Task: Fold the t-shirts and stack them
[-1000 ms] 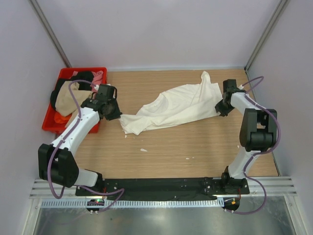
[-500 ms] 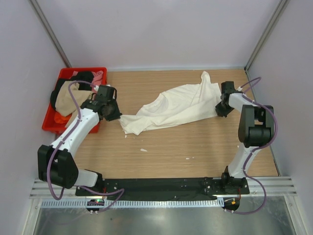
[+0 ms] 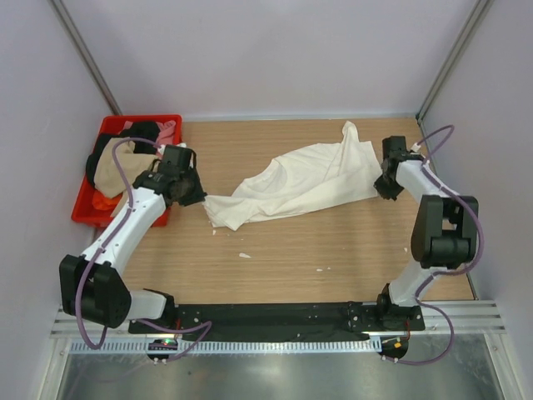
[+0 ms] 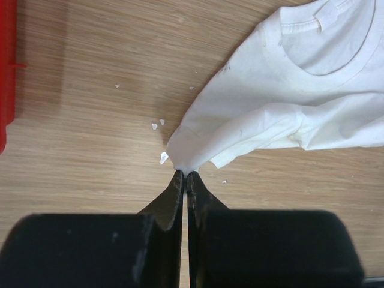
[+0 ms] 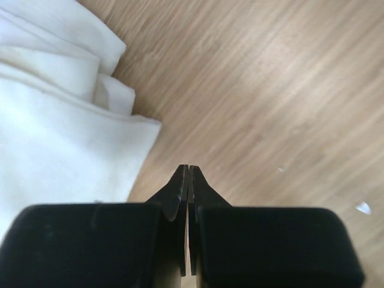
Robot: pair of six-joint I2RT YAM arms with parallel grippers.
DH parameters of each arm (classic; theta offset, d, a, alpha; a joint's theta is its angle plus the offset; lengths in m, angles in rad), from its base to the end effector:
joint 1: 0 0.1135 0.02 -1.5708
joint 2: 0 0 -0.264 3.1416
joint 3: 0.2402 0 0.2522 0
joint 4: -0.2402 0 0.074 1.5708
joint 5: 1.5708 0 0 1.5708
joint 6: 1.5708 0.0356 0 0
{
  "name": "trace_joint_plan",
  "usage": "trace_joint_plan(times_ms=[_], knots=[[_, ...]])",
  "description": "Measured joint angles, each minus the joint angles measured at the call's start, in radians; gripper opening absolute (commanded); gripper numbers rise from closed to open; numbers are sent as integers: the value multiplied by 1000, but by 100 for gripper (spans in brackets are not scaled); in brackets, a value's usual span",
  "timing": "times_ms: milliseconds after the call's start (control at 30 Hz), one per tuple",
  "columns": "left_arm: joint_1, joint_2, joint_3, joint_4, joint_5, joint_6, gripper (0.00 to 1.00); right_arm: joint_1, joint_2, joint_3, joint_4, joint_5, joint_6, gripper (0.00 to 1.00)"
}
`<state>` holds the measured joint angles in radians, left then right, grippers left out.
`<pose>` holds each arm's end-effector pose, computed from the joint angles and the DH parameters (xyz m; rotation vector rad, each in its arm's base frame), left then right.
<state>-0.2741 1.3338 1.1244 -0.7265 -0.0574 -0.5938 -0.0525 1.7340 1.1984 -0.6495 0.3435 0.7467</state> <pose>0.2653 -0.0725 0.2897 -0.4258 2.4916 -0.2834 0.3435 -0.0301 0.2009 1.1154 2.4099 -0.2566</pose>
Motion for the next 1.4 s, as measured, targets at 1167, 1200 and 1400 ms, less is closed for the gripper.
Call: trace_joint_plan(times_ms=[1167,1200,1400], knots=[[-19,-103,-161,32,153,-6,0,-13,68,-37,72,-151,21,43],[-19,-109,-164,37,159,-6,0,-13,82,-32,72,-154,27,43],[-19,-113,-166,56,196,-5,0,-15,116,21,63,-154,66,43]])
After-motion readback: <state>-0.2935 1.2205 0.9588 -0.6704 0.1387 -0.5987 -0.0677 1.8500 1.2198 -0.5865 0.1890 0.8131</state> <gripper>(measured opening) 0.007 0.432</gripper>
